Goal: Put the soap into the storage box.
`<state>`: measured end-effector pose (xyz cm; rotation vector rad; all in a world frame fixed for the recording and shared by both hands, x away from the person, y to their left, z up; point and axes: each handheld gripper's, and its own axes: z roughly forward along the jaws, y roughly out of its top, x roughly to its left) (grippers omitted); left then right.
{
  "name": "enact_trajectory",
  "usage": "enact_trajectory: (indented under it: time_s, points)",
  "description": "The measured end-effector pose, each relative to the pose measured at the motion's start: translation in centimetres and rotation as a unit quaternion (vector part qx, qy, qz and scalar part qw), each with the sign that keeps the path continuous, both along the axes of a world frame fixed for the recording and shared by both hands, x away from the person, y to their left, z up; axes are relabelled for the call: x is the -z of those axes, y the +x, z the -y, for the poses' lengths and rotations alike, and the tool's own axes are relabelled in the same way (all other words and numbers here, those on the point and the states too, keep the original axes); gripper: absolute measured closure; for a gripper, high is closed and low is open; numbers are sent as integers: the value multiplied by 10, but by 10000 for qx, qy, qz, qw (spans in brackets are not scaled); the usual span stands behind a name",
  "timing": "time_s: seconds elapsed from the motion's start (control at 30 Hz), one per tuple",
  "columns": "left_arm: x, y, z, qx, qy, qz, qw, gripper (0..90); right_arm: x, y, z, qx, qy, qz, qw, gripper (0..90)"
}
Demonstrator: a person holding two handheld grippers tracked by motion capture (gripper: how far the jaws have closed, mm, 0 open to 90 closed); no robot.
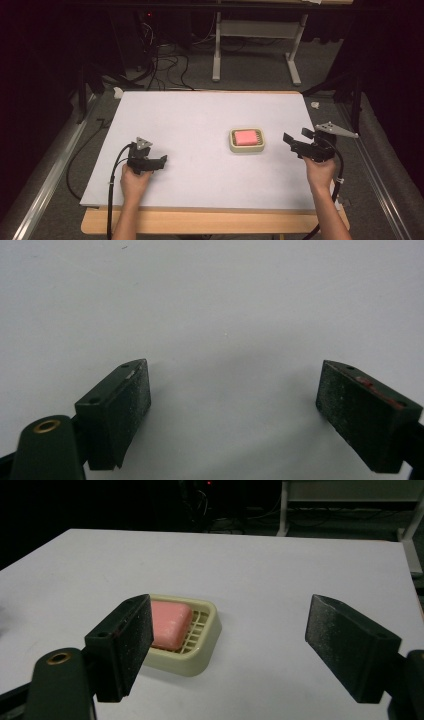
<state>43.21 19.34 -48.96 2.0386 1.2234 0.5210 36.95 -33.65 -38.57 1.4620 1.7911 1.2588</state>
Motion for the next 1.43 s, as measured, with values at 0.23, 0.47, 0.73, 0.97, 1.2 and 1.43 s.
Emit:
enact_trajectory:
  time_s: [0.23, 0.47, 0.73, 0.97, 1.2, 1.43]
  points:
    - [0, 0, 0, 1, 1, 0, 10000, 147, 2, -6, 7, 51, 13, 3, 10000, 204]
    - [0, 0, 0, 1, 2, 0, 10000, 147, 8, -14, 15, 127, 43, -11, 9999, 207]
    - [0, 0, 0, 0, 3, 1, 10000, 147, 17, -20, 20, 170, 83, -54, 9998, 211]
    - [0, 0, 0, 1, 2, 0, 10000, 147, 31, -24, 19, 182, 3, -193, 9996, 215]
    - [0, 0, 0, 1, 4, 1, 10000, 147, 74, -12, 5, 230, -819, -844, 9928, 215]
    - [0, 0, 0, -5, 5, 11, 10000, 147, 96, -3, -2, 243, -1303, -1278, 9829, 199]
